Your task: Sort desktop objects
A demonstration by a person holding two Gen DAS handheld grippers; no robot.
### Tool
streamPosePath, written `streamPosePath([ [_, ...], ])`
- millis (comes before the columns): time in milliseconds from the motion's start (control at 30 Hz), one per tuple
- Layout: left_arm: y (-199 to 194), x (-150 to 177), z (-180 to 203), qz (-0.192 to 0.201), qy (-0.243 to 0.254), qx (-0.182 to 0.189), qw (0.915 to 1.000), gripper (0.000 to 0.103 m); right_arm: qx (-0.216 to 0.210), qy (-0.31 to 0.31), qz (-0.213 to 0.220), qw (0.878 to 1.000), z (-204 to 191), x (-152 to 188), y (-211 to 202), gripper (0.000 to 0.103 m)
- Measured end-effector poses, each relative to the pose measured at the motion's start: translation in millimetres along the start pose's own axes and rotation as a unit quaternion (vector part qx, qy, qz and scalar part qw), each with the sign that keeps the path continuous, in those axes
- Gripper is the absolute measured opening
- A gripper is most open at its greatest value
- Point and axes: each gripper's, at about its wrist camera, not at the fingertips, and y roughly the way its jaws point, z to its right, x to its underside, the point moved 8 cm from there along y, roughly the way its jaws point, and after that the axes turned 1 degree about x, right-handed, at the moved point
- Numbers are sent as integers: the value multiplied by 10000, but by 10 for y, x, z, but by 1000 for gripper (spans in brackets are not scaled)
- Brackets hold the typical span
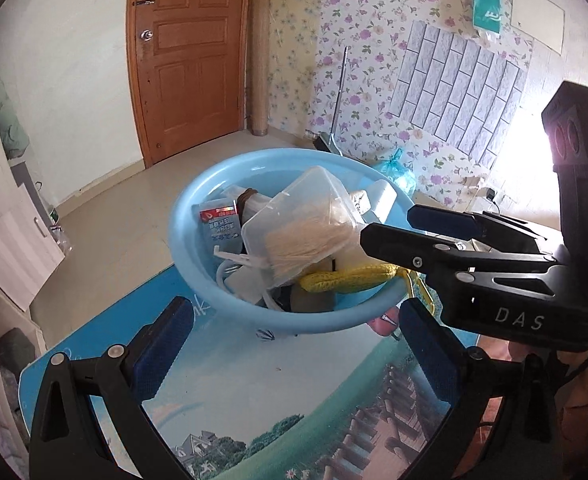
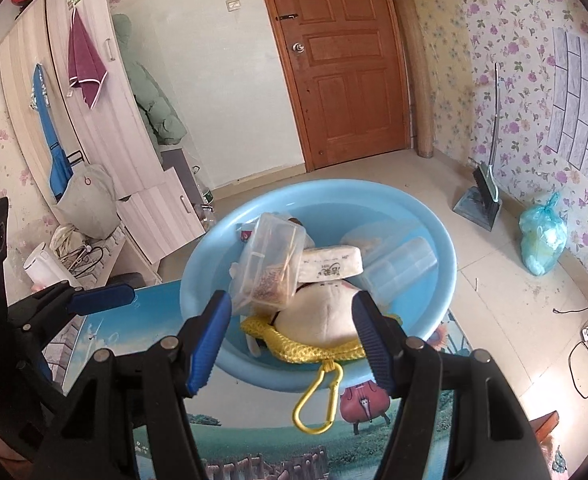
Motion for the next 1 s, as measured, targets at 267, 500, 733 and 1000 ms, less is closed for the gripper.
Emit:
streamPosePath([
  [267,-365,169,-121,145,-323,-139,9993,103,36,-120,24,9999,-224,96,-193,63],
  [500,-613,281,-218,308,-146,-681,9971,103,-53,-185,110,9998,-439,141,-331,64],
  [733,-753,357,-337,388,-356,-776,9956,103,11,-389,110,9992,-543,174,-381,64],
  [1000,-839,364,-394,472,-556,-762,9944,103,12,-378,96,9992,-545,196,-408,64],
])
